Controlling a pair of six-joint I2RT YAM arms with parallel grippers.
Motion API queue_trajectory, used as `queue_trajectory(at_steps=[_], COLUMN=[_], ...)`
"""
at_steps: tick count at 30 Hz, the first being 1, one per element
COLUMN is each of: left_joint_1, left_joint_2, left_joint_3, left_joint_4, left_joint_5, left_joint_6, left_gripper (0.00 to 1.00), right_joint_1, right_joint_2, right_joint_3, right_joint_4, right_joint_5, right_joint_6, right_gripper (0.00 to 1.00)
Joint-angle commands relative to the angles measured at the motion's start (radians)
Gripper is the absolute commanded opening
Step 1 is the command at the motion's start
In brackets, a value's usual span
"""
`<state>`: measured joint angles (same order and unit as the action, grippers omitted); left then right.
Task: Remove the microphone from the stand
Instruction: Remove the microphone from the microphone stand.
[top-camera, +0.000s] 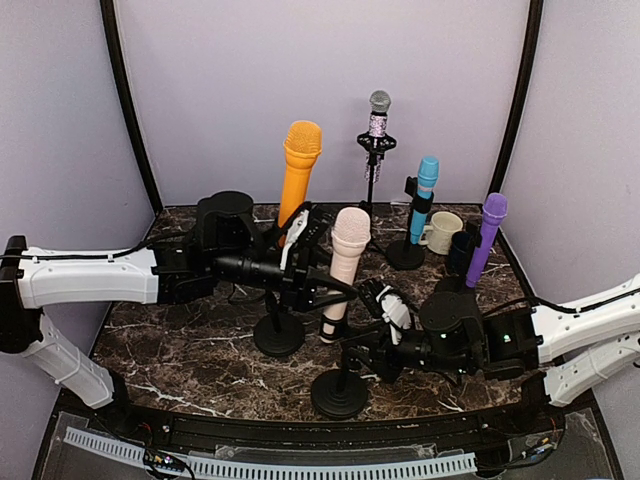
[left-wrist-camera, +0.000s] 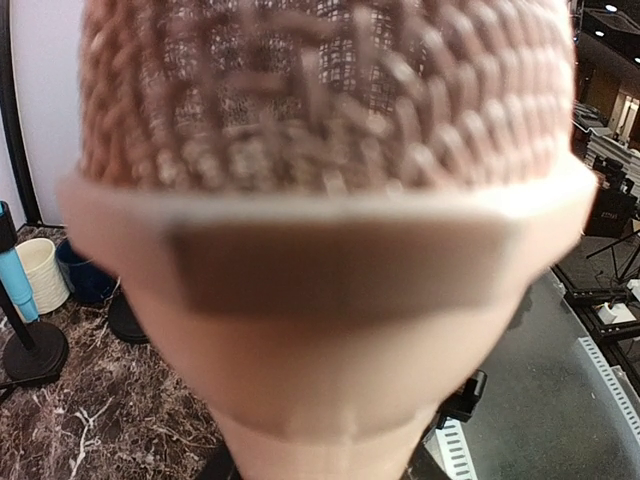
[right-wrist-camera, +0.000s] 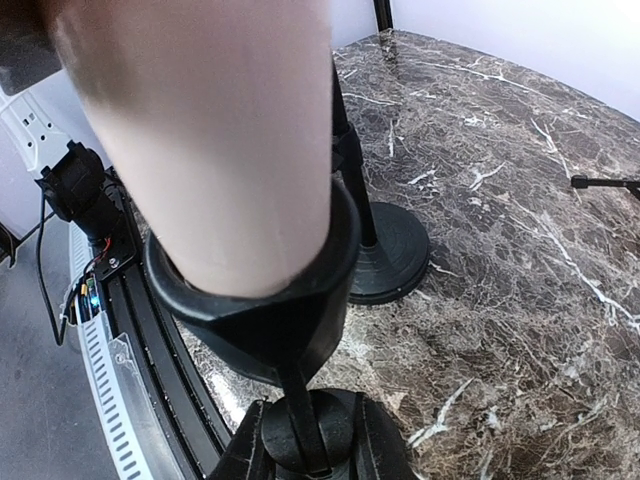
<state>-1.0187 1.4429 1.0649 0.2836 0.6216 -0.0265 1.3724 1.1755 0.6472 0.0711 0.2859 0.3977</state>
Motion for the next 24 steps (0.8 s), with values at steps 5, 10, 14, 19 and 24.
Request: queue_trajectory(at_steps=[5,10,14,19,24], left_joint_1=[-0.006,-0.006,-0.006,-0.003,0.014], left_joint_2=[-0.125,-0.141,-0.146,-0.143,-0.145], left_joint_3=[-0.011,-0.007,0.008,0.027,0.050], left_joint_4=[0.205,0.214,0.192,0.152,0.134], left_joint_5=[0.112,0.109,0.099,0.072,0.047], left_joint_6=[-0.017,-0.004,-0.002,-0.009,-0.046], left_gripper=[0.00,0.00,0.00,0.00,0.00], right_joint_1=[0.000,-0.001,-0.001,-0.001,0.000], right_joint_2=[0.083,0.095,0.098,0.103,0.115], right_joint_3=[-0.045,-0.048,-0.051,-0.056,-0.059], right_joint_4=[-0.286,-0.281,-0.277,-0.274,-0.274], right_joint_5=[-0.007,-0.023,-0.032,-0.038,-0.051], right_joint_6=[0.092,0.100,0.103,0.091,0.080], right_gripper=[0.00,0.00,0.00,0.00,0.00])
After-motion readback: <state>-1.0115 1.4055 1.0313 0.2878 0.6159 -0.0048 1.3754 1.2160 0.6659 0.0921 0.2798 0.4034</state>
